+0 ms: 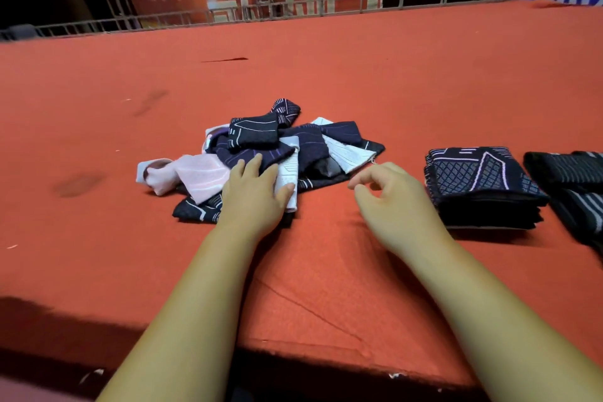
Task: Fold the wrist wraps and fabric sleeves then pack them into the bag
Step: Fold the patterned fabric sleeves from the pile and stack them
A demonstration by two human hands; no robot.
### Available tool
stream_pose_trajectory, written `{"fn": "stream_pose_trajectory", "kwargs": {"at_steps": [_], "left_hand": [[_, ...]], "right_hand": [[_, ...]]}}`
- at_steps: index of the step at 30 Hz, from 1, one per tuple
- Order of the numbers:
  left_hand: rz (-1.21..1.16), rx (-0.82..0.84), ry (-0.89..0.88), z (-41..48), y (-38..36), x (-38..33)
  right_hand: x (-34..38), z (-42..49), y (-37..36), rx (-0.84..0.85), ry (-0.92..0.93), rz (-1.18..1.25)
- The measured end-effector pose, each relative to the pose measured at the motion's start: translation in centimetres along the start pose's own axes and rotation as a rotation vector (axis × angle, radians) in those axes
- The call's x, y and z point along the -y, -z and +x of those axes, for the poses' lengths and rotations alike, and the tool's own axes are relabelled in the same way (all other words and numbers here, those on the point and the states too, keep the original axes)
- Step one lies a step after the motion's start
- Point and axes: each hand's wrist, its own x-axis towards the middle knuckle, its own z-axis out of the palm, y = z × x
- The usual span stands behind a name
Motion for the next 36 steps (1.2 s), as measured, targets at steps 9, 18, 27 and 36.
{"fn": "stream_pose_trajectory", "kwargs": {"at_steps": [9, 18, 27, 36], "left_hand": [[-0.247, -0.428, -0.206, 0.0, 1.7, -1.4], [-0.926, -0.260, -0.399, -4.6, 5.3, -7.3], [-1.512, -0.016, -0.071, -4.2, 4.5, -7.7], [-0.782, 0.290, -0.371, -3.9, 4.4, -4.7]], "right_hand": [[-0.4, 0.2, 0.5, -0.011, -0.025, 0.014], [0.1, 0.2, 0.8, 0.111, -0.096, 0.246], [-1.0, 0.8, 1.5, -0.036, -0.177, 0.324], [-0.5, 1.1, 1.3, -0.180, -0.235, 0.463]]}}
